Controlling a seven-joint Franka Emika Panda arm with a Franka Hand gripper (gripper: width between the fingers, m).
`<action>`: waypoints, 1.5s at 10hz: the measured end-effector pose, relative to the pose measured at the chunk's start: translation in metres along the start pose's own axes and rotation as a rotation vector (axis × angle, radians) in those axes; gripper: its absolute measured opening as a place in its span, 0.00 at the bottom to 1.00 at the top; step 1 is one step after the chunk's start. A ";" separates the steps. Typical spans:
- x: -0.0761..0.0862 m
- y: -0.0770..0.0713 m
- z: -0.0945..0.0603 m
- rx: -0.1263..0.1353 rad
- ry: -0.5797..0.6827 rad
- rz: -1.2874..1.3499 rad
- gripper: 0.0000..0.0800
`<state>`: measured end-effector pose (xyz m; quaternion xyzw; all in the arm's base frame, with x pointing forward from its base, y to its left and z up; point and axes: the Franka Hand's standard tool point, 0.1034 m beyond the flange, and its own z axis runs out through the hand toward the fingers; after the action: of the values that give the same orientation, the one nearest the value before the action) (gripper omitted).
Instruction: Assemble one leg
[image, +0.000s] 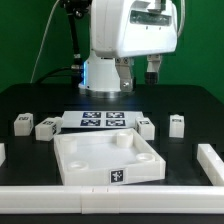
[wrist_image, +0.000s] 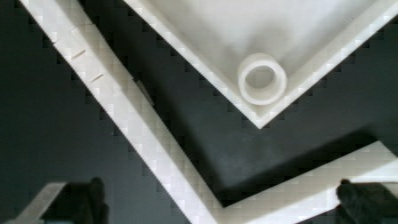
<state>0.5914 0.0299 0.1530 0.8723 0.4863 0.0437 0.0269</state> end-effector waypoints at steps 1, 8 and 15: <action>0.000 0.000 0.000 0.000 0.000 0.000 0.81; 0.000 0.000 0.001 0.001 -0.001 0.000 0.81; -0.033 -0.018 0.029 0.017 -0.006 -0.427 0.81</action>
Offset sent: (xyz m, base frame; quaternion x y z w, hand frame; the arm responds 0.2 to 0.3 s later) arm 0.0000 0.0000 0.0000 0.0000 0.0000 0.0000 1.0000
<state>0.5621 0.0106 0.1214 0.7496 0.6605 0.0300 0.0297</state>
